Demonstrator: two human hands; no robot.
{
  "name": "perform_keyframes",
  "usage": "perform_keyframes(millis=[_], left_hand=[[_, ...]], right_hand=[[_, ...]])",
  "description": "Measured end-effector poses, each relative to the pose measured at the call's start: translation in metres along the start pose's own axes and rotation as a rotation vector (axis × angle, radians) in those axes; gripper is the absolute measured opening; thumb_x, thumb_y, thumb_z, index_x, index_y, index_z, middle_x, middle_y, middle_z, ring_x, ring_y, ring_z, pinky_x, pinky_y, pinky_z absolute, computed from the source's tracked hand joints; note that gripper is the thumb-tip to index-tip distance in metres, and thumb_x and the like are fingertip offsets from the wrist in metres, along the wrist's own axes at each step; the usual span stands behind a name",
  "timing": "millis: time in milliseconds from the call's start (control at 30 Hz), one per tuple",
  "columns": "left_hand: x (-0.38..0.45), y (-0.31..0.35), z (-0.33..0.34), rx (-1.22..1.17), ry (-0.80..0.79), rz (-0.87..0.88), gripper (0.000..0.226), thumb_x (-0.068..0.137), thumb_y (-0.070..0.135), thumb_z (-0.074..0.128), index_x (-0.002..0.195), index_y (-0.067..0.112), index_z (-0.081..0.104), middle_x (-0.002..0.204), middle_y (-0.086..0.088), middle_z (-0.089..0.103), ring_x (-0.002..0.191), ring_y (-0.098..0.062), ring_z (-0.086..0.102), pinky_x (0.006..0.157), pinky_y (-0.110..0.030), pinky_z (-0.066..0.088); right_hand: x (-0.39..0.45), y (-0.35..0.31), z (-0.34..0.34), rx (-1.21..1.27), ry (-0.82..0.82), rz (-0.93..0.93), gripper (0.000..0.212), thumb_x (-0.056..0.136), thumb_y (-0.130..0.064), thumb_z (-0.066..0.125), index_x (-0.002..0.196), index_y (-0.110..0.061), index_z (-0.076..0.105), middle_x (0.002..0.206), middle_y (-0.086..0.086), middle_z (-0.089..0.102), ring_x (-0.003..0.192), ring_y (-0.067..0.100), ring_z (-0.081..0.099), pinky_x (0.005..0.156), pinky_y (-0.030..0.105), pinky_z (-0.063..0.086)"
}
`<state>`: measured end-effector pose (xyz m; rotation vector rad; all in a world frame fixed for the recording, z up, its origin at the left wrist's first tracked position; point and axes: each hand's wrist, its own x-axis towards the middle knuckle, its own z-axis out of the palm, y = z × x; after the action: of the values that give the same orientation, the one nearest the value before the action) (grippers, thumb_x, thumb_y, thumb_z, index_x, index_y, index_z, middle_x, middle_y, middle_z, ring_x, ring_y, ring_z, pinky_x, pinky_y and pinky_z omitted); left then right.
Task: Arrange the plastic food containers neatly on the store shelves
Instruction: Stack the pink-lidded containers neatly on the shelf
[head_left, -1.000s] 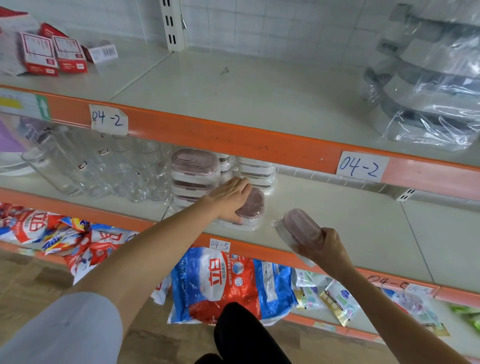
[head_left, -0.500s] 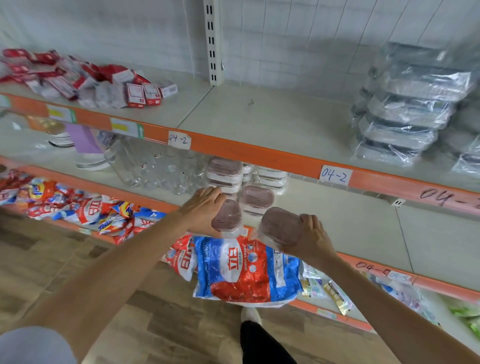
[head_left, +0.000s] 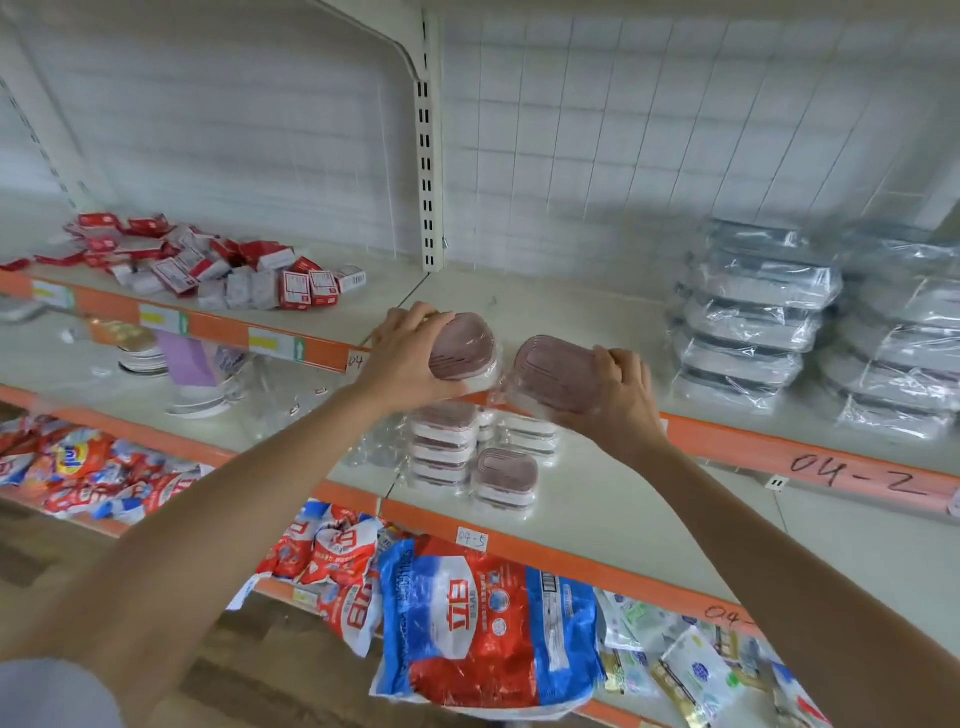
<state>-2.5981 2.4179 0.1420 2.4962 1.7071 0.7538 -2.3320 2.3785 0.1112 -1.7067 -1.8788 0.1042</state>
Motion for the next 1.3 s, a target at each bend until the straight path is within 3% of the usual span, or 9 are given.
perform_keyframes(millis=[233,333,467,567,700,867,1133,1200,1300], left_hand=[[0.077,-0.003,0.040,-0.029,-0.199,-0.129,0.081,0.066,0.059,0.076,0.131,0.024,0.043,0.130,0.008,0.044,0.121,-0.022,0.035,0.086,-0.037,0.032],[0.101,-0.007,0.056,-0.022,-0.201,-0.156,0.081,0.067,0.057,0.076,0.133,0.024,0.042,0.134,0.005,0.042,0.124,-0.024,0.033,0.094,-0.040,0.035],[0.112,-0.024,0.068,-0.052,-0.265,-0.271,0.092,0.068,0.049,0.080,0.144,0.039,0.029,0.146,-0.004,0.022,0.135,-0.032,0.017,0.111,-0.052,0.024],[0.127,-0.038,0.069,-0.127,-0.291,-0.273,0.091,0.069,0.046,0.080,0.144,0.042,0.029,0.139,-0.007,0.025,0.131,-0.033,0.024,0.114,-0.042,0.020],[0.142,-0.042,0.074,-0.192,-0.256,-0.250,0.089,0.069,0.037,0.083,0.144,0.034,0.035,0.133,-0.009,0.031,0.128,-0.030,0.031,0.114,-0.034,0.022],[0.170,-0.031,0.083,-0.436,-0.041,-0.300,0.081,0.067,0.022,0.086,0.134,0.015,0.042,0.135,-0.007,0.038,0.126,-0.020,0.039,0.102,-0.024,0.030],[0.237,0.014,0.082,-0.474,-0.127,-0.019,0.088,0.065,0.027,0.087,0.135,0.014,0.035,0.131,-0.004,0.031,0.118,-0.011,0.038,0.095,-0.014,0.026],[0.248,0.025,0.087,-0.479,-0.190,0.024,0.090,0.065,0.028,0.087,0.136,0.013,0.034,0.132,-0.004,0.032,0.119,-0.013,0.039,0.095,-0.014,0.027],[0.256,0.034,0.100,-0.455,-0.350,0.095,0.096,0.066,0.029,0.086,0.141,0.011,0.030,0.140,-0.004,0.035,0.125,-0.015,0.040,0.095,-0.012,0.027]], right_hand=[[0.082,0.032,-0.007,-0.140,-0.366,0.134,0.092,0.069,-0.057,0.073,0.137,-0.009,0.033,0.137,0.014,0.034,0.128,0.033,0.031,0.106,0.042,0.031],[0.116,0.034,0.002,-0.204,-0.440,0.124,0.092,0.075,-0.049,0.072,0.140,-0.004,0.024,0.139,0.017,0.030,0.130,0.034,0.030,0.106,0.045,0.034],[0.153,0.035,0.012,-0.234,-0.432,0.153,0.089,0.077,-0.043,0.072,0.141,-0.006,0.023,0.143,0.014,0.029,0.134,0.032,0.028,0.105,0.044,0.032],[0.177,0.044,0.015,-0.266,-0.421,0.187,0.089,0.078,-0.042,0.071,0.143,-0.008,0.019,0.147,0.010,0.024,0.137,0.027,0.023,0.104,0.043,0.032],[0.191,0.054,0.020,-0.228,-0.397,0.213,0.094,0.078,-0.038,0.071,0.146,-0.007,0.014,0.155,0.008,0.011,0.143,0.024,0.012,0.108,0.041,0.030],[0.199,0.062,0.026,-0.222,-0.404,0.226,0.099,0.080,-0.039,0.069,0.150,-0.010,0.004,0.159,0.004,-0.001,0.146,0.021,0.001,0.113,0.041,0.024],[0.209,0.058,0.021,-0.134,-0.386,0.386,0.120,0.074,-0.043,0.075,0.149,-0.006,-0.011,0.158,0.010,-0.011,0.146,0.023,-0.005,0.116,0.042,0.014],[0.211,0.057,0.015,-0.128,-0.311,0.352,0.114,0.078,-0.035,0.074,0.149,-0.008,-0.010,0.157,0.013,-0.013,0.146,0.027,-0.003,0.116,0.042,0.015],[0.212,0.058,0.003,-0.052,-0.223,0.285,0.099,0.080,-0.008,0.065,0.151,-0.023,-0.003,0.158,0.006,-0.012,0.146,0.026,0.001,0.115,0.038,0.017]])
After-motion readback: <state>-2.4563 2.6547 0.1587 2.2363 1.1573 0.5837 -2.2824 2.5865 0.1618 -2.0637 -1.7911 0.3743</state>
